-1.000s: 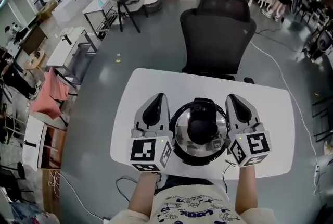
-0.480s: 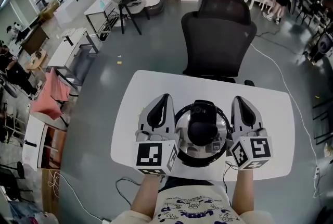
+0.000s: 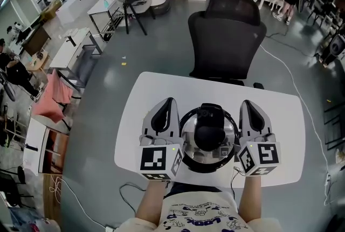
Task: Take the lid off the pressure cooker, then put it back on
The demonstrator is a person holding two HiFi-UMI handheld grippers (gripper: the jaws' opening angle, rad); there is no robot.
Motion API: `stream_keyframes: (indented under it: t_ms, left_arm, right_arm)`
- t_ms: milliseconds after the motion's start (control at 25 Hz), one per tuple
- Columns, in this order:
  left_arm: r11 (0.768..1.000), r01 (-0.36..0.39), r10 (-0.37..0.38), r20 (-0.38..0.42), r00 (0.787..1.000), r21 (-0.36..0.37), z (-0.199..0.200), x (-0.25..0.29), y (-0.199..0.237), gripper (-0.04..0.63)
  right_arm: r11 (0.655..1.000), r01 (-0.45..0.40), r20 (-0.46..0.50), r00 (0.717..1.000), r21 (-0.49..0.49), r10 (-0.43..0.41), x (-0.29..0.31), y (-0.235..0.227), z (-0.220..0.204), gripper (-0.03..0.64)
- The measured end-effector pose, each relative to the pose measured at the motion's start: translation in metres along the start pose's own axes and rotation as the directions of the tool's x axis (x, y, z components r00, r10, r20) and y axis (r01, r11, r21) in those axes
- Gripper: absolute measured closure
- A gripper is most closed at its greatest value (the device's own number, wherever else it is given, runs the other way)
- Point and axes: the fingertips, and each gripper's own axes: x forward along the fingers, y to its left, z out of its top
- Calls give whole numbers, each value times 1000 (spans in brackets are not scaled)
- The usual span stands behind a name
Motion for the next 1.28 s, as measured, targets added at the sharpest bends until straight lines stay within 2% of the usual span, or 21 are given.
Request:
stream_keyframes:
  t_ms: [1280]
  left_arm:
    - [1000,-3,3,-1,1000,-17,-1,-5,-3,581]
  right_arm:
    - [999,19,-6,1000,33,-19,-6,-2,-2,607]
